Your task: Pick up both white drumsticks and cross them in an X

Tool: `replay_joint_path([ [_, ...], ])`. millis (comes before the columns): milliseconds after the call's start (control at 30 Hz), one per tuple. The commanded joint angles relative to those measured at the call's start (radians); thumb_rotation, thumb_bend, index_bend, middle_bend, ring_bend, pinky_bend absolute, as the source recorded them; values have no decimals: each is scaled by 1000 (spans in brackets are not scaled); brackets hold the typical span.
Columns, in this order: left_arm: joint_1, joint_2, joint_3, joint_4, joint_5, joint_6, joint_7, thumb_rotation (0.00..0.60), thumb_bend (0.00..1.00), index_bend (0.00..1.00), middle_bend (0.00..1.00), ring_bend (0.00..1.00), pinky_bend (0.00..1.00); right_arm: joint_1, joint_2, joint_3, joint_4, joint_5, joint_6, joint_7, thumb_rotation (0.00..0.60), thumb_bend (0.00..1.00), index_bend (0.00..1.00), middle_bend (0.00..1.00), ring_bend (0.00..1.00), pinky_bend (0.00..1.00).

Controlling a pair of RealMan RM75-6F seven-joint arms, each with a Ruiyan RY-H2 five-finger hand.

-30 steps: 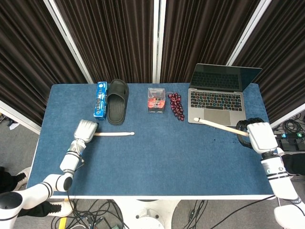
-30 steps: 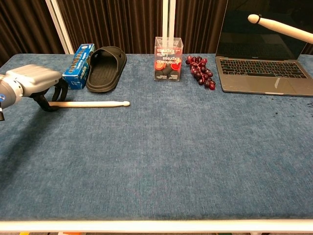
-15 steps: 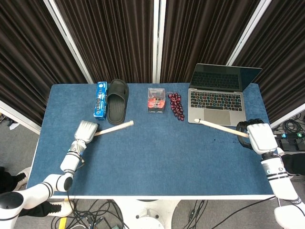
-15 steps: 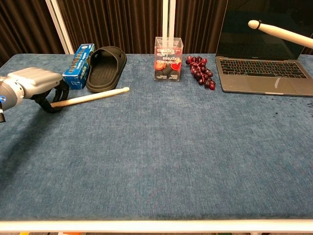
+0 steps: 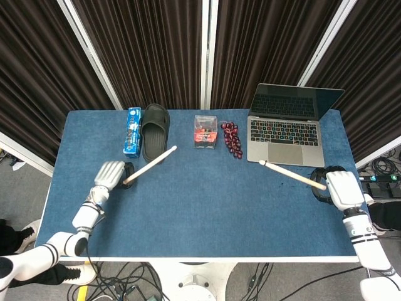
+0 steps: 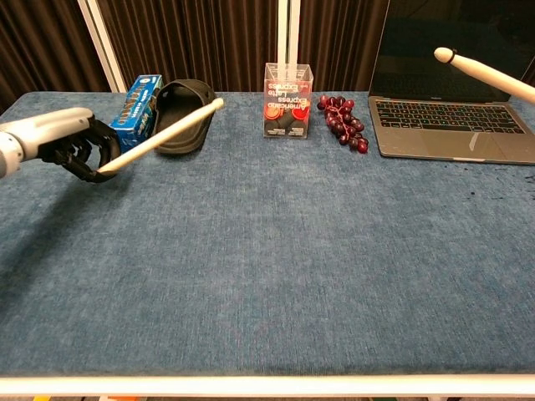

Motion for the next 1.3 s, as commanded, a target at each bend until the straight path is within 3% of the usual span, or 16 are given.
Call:
replay_joint_path([
  [33,55,80,58,-85,164,84,-211,600,478,665,691,746,935,-15,-13,-23,8,-32,2,64,600,687,734,661,392,319],
  [167,75,112,121,-117,266,145,-299,600,476,665,690,745,935,-22,-27,-47,12,-76,7,139,600,688,736,661,392,319],
  [267,78,122,140,-151,304,179,-367,600,477,665,690,743,935,-19,-47,-55,15,-102,8,195,600,688,737,661,392,319],
  [567,-10,129,110,-241,351,157,-512,600,478,665,690,743,935,59,-162,-38,1,-187,-10,309,600,687,741,661,392,318],
  [1000,-131,87,76,-293,379,126,-513,600,478,664,689,743,933,187,-356,16,-1,-180,-86,223,600,688,754,659,402,316],
  [1300,-163,81,79,-287,369,120,-494,600,478,664,689,742,932,219,-385,24,-17,-154,-107,161,600,688,755,656,403,316],
])
